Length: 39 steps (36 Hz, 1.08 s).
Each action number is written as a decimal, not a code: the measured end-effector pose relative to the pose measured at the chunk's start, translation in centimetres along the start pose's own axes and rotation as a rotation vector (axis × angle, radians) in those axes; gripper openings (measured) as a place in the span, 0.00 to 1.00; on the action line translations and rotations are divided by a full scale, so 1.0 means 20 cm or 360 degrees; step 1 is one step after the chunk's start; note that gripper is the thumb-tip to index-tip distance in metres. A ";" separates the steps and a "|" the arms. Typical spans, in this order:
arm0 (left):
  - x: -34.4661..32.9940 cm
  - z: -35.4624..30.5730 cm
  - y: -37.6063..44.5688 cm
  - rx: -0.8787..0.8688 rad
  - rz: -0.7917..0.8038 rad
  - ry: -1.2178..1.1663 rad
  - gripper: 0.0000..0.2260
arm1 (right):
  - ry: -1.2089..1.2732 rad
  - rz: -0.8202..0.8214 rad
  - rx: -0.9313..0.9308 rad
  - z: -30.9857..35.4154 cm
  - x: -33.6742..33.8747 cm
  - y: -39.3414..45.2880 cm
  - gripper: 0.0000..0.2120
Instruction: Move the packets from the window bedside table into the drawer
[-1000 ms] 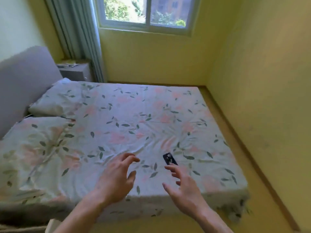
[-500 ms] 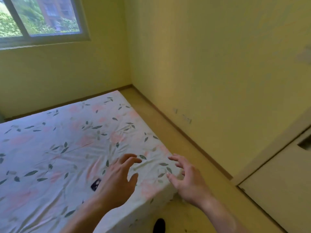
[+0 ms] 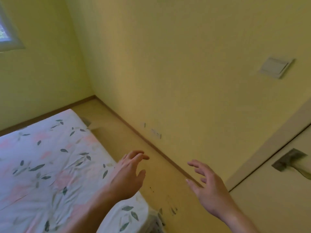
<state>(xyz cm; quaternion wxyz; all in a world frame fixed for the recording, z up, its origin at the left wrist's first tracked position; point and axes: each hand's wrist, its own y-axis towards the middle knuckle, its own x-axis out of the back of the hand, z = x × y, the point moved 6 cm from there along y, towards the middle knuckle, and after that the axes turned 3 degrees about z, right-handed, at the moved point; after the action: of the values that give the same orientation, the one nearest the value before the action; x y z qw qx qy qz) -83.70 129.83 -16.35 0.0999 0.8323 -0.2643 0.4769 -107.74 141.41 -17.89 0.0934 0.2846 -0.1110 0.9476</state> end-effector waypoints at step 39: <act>1.09 1.23 1.76 0.1272 -0.0903 -0.0093 0.25 | -0.0255 0.1087 0.1033 1.35 -0.55 3.33 0.26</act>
<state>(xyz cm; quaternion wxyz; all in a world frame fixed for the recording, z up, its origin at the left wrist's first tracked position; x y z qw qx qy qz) -75.46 82.45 -13.77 -0.1088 0.8577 0.1741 0.4715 -100.70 69.18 -12.63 -0.3258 0.3183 0.0967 0.8850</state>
